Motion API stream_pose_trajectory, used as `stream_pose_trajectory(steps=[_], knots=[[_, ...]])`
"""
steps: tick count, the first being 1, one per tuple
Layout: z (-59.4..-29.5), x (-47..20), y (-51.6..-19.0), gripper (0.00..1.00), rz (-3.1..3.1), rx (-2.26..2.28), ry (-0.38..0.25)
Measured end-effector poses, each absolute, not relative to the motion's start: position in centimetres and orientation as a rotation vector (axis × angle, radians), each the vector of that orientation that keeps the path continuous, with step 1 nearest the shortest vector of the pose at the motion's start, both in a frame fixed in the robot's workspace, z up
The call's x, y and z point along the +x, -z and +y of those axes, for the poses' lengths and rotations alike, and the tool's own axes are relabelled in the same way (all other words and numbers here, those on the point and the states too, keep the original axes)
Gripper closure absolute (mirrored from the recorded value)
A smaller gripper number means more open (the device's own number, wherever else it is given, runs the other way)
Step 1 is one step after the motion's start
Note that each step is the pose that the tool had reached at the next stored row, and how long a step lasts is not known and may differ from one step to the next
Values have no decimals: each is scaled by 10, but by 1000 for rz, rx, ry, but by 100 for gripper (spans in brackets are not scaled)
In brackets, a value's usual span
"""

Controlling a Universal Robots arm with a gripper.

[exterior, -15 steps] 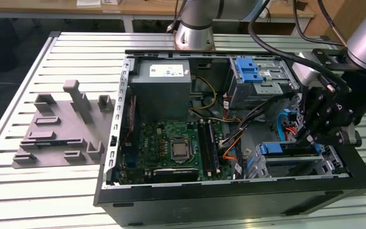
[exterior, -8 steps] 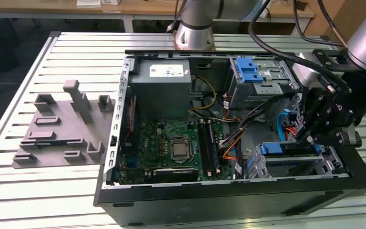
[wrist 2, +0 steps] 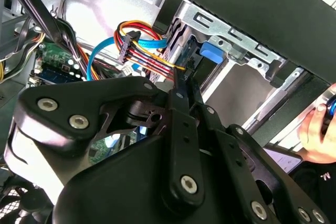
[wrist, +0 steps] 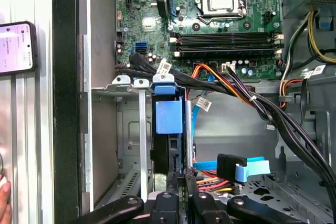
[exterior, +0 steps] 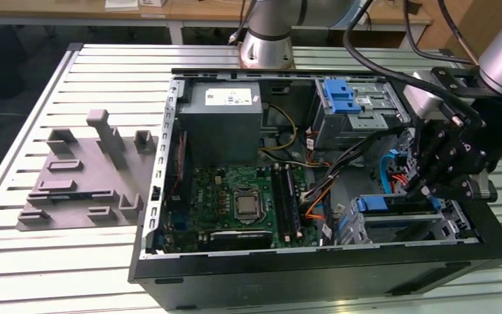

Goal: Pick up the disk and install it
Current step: 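Insert the first disk wire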

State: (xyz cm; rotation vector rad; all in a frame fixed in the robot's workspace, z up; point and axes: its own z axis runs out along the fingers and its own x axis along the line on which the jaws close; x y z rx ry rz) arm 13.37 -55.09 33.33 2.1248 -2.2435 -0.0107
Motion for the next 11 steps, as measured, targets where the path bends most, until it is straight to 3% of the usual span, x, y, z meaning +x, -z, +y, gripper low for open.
stream_pose_trajectory(steps=[11], knots=[[-551, 137, -333, 83, -2246, 2107, 28]])
